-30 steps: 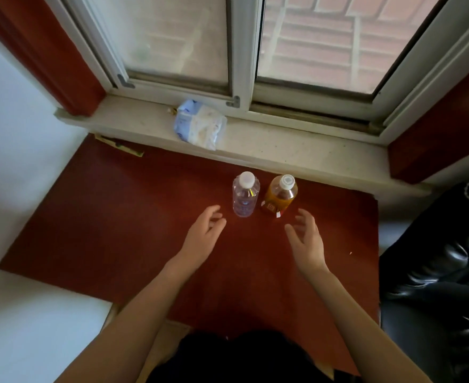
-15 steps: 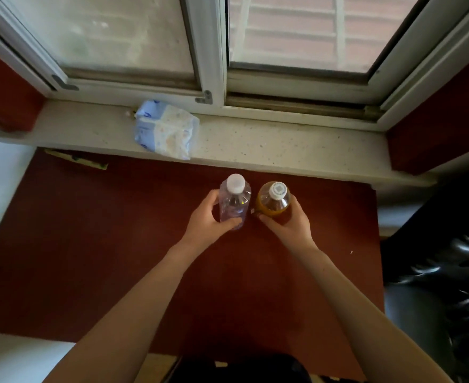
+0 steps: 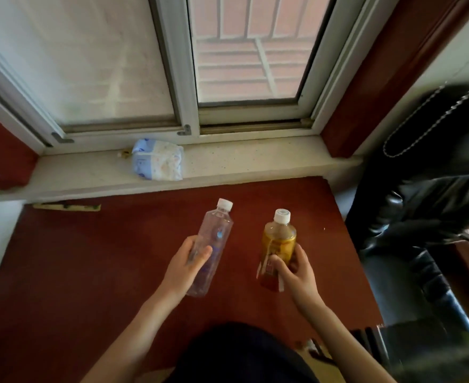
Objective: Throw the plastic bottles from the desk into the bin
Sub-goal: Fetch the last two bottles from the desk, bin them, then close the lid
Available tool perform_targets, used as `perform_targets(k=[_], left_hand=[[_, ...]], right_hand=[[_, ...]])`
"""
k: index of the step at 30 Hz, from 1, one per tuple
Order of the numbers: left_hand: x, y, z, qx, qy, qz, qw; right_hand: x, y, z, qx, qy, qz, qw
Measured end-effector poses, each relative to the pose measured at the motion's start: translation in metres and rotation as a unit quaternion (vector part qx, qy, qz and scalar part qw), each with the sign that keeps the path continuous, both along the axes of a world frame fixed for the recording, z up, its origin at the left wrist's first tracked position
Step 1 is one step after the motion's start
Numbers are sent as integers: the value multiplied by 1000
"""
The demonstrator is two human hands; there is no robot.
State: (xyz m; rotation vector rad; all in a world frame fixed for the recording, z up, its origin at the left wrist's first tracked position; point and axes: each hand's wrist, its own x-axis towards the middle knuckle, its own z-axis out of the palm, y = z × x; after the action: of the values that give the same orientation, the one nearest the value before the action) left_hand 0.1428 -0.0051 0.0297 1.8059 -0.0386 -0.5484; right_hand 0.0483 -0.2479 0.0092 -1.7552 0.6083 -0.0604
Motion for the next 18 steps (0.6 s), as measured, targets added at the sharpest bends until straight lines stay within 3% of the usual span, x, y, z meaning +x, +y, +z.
perform_targets(k=[10, 18], left_hand=[[-90, 89, -33, 33, 47, -169, 984], [-94, 62, -19, 24, 16, -295, 955]], right_hand=[[-179, 105, -19, 34, 28, -208, 977], [-266, 138, 11, 1, 12, -355, 935]])
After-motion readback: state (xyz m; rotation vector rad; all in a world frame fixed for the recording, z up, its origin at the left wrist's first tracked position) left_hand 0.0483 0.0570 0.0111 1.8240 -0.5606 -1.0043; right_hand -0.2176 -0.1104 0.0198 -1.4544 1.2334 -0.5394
